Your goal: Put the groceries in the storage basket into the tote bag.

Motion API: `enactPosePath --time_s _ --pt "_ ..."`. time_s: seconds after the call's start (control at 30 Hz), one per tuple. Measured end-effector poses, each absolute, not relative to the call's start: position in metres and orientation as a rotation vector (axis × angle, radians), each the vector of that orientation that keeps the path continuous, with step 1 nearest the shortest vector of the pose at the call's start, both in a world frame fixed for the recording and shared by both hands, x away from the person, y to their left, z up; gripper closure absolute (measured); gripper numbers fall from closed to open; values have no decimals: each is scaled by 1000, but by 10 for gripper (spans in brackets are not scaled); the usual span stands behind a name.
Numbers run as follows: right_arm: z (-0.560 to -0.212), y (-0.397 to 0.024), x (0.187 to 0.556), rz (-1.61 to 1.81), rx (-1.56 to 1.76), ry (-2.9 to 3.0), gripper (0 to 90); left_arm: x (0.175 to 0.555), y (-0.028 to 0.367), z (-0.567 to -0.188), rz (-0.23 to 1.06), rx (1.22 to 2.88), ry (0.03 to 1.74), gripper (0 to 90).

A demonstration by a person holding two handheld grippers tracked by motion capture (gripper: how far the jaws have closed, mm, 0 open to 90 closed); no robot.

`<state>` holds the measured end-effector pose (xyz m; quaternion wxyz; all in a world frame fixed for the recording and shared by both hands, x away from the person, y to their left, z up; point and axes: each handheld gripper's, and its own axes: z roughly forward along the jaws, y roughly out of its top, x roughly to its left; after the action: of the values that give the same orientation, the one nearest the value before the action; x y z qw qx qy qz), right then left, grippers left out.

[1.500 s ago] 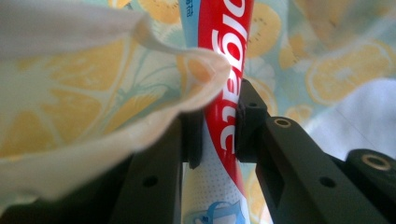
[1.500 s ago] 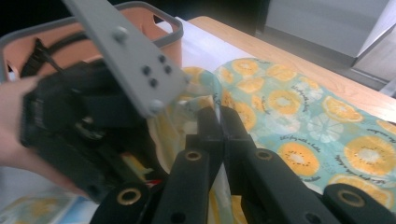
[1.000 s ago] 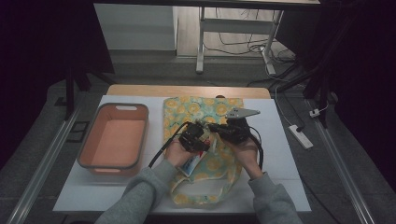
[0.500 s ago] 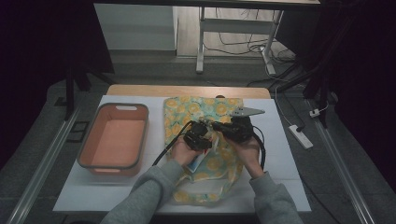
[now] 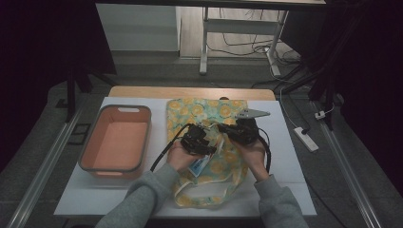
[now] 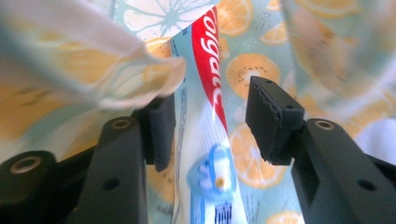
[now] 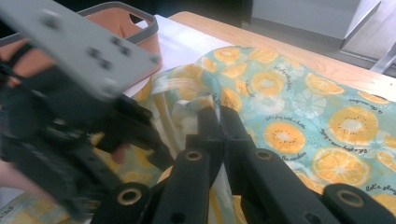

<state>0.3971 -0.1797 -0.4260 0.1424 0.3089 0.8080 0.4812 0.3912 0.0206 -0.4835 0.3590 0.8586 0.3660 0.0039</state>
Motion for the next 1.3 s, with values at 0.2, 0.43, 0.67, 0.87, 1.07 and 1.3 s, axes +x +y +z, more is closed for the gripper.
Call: enactPosePath --time_s 0.2,0.43,0.67,0.87,1.07,1.3 --pt "-425 -180 397 1395 895 2328 893 374 34 -471 48 2237 882 454" --pt "-426 -177 395 1382 878 2356 893 355 65 -454 90 2209 855 439" --pt "-431 -173 390 1354 853 2411 893 339 95 -450 144 2190 872 402" --pt "-435 -177 385 1336 853 2435 892 335 104 -465 213 2238 924 349" --pt "-440 -185 381 1322 858 2451 891 345 98 -481 291 2306 964 353" --pt "-441 -194 379 1311 871 2442 891 353 87 -500 303 2407 1001 412"
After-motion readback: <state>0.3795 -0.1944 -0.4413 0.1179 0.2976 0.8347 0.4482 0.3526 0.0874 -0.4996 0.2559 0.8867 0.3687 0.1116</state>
